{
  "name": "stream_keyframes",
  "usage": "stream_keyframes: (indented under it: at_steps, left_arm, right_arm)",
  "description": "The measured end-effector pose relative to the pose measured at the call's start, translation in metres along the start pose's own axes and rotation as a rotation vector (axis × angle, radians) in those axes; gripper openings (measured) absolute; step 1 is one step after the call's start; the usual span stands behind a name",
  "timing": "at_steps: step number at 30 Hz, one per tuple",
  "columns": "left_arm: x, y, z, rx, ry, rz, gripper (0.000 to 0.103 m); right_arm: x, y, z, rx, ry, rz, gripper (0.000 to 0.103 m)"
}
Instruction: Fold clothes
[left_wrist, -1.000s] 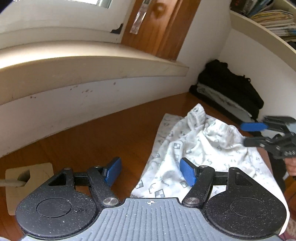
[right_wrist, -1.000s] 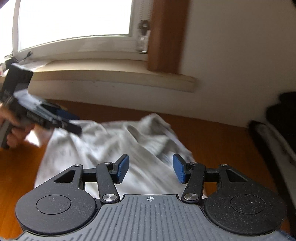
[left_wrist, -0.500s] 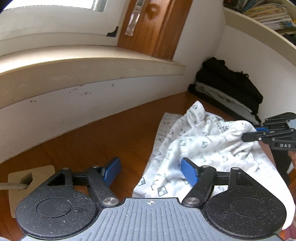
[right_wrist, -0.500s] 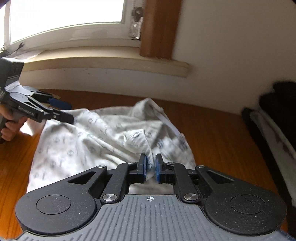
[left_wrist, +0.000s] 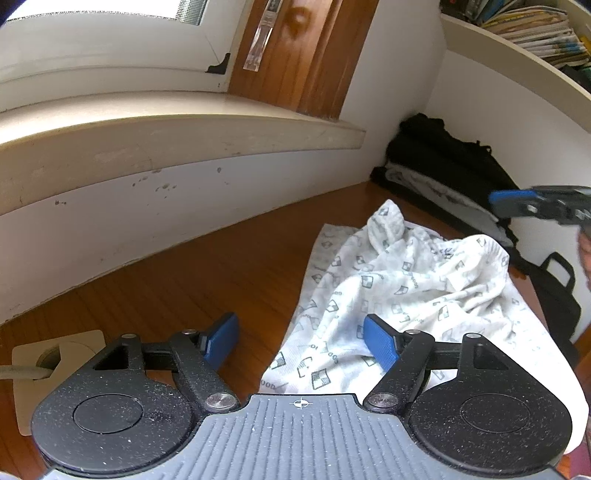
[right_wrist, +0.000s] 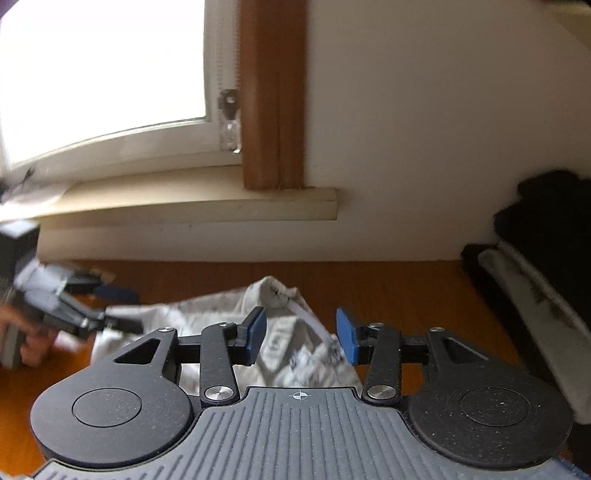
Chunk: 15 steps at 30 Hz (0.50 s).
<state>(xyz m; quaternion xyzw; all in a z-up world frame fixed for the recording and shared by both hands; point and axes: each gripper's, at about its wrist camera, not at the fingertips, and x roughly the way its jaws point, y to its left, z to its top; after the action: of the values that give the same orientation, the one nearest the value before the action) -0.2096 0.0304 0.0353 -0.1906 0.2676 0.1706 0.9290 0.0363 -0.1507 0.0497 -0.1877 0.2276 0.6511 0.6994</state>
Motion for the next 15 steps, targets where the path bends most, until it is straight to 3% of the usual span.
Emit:
stream_keyframes:
  at_steps: [9, 11, 12, 15]
  left_arm:
    - [0.000, 0.001, 0.000, 0.006, 0.001, -0.004, 0.078]
    - [0.000, 0.001, 0.001, 0.005, 0.002, -0.005, 0.078]
    - [0.000, 0.001, 0.001, 0.004, 0.001, -0.006, 0.078]
    - [-0.001, 0.001, 0.001, 0.002, -0.005, -0.001, 0.078]
  right_arm:
    - [0.084, 0.009, -0.002, -0.005, 0.184, 0.069, 0.043]
    - [0.086, 0.013, 0.000, -0.025, 0.184, 0.077, 0.032]
    - [0.084, 0.016, 0.004, -0.034, 0.170, 0.088, 0.009]
    - [0.072, 0.023, 0.020, -0.065, 0.092, 0.102, 0.004]
